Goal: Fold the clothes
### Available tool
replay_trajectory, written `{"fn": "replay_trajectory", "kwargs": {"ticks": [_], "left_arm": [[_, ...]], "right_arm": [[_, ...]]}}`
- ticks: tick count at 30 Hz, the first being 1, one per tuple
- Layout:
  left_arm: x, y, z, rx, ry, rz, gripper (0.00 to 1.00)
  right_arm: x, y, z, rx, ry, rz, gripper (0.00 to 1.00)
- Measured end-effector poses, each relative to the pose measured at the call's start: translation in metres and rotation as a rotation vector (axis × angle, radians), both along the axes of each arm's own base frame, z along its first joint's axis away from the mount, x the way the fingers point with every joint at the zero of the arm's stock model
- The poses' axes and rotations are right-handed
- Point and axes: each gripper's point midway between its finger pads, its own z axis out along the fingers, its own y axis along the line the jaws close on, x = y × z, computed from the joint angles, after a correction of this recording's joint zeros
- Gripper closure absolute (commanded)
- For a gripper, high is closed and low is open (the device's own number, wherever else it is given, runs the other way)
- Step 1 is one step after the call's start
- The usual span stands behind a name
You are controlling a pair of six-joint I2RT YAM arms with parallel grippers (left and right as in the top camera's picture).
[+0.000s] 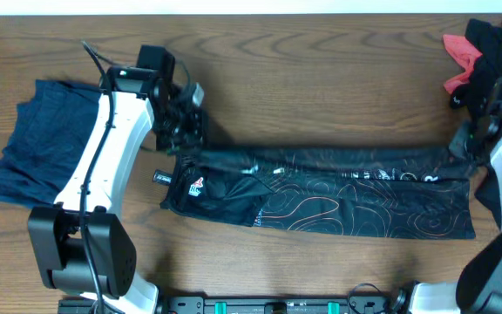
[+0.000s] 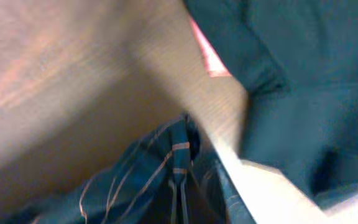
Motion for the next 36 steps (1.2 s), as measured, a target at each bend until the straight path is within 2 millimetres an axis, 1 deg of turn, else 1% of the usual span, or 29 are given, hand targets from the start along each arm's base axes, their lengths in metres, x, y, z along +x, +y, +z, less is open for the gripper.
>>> {"fn": "replay_trajectory", "kwargs": {"ticks": [2, 4, 10, 12, 16, 17, 19, 20, 21, 23, 26, 29, 31, 32, 34, 36], "left_arm": [[-0.013, 0.002, -0.001, 0.007, 0.055, -0.009, 0.94], [-0.023, 0.003, -0.001, 0.013, 0.095, -0.020, 0.94], [-0.045, 0.009, -0.008, 0.038, 0.182, -0.031, 0.94], [-0.050, 0.009, -0.012, 0.042, 0.202, -0.032, 0.94], [-0.063, 0.011, -0.022, 0.051, 0.252, -0.039, 0.94], [-0.067, 0.011, -0.024, 0.053, 0.266, -0.042, 0.92], [-0.074, 0.011, -0.029, 0.059, 0.290, -0.051, 0.78], [-0.076, 0.011, -0.030, 0.061, 0.298, -0.056, 0.66], [-0.078, 0.011, -0.031, 0.062, 0.303, -0.060, 0.62], [-0.082, 0.011, -0.032, 0.065, 0.318, -0.059, 0.60], [-0.085, 0.011, -0.031, 0.068, 0.330, -0.063, 0.60], [-0.090, 0.011, -0.029, 0.070, 0.351, -0.073, 0.60], [-0.089, 0.009, -0.030, 0.069, 0.339, -0.081, 0.60], [-0.085, 0.008, -0.031, 0.067, 0.321, -0.084, 0.60], [-0.074, 0.006, -0.035, 0.061, 0.270, -0.087, 0.60], [-0.064, 0.004, -0.038, 0.055, 0.222, -0.089, 0.58]], "right_arm": [[-0.016, 0.001, -0.004, -0.001, 0.071, -0.010, 0.99], [-0.026, -0.001, -0.007, -0.008, 0.113, -0.033, 0.99], [-0.041, -0.011, -0.008, -0.026, 0.149, -0.092, 0.98], [-0.044, -0.012, -0.008, -0.023, 0.160, -0.100, 0.94], [-0.053, -0.008, -0.009, -0.009, 0.197, -0.107, 0.84], [-0.056, -0.007, -0.009, -0.006, 0.209, -0.107, 0.83], [-0.062, -0.004, -0.010, 0.004, 0.236, -0.107, 0.82], [-0.065, -0.003, -0.010, 0.007, 0.247, -0.106, 0.82], [-0.067, -0.003, -0.010, 0.009, 0.256, -0.106, 0.82], [-0.069, -0.002, -0.010, 0.012, 0.267, -0.105, 0.82], [-0.074, 0.001, -0.011, 0.026, 0.285, -0.103, 0.82], [-0.077, 0.008, -0.012, 0.064, 0.297, -0.099, 0.81], [-0.076, 0.015, -0.014, 0.100, 0.290, -0.094, 0.80], [-0.075, 0.016, -0.015, 0.112, 0.285, -0.092, 0.76], [-0.073, 0.019, -0.018, 0.129, 0.272, -0.094, 0.64], [-0.073, 0.022, -0.023, 0.142, 0.266, -0.095, 0.53]]}}
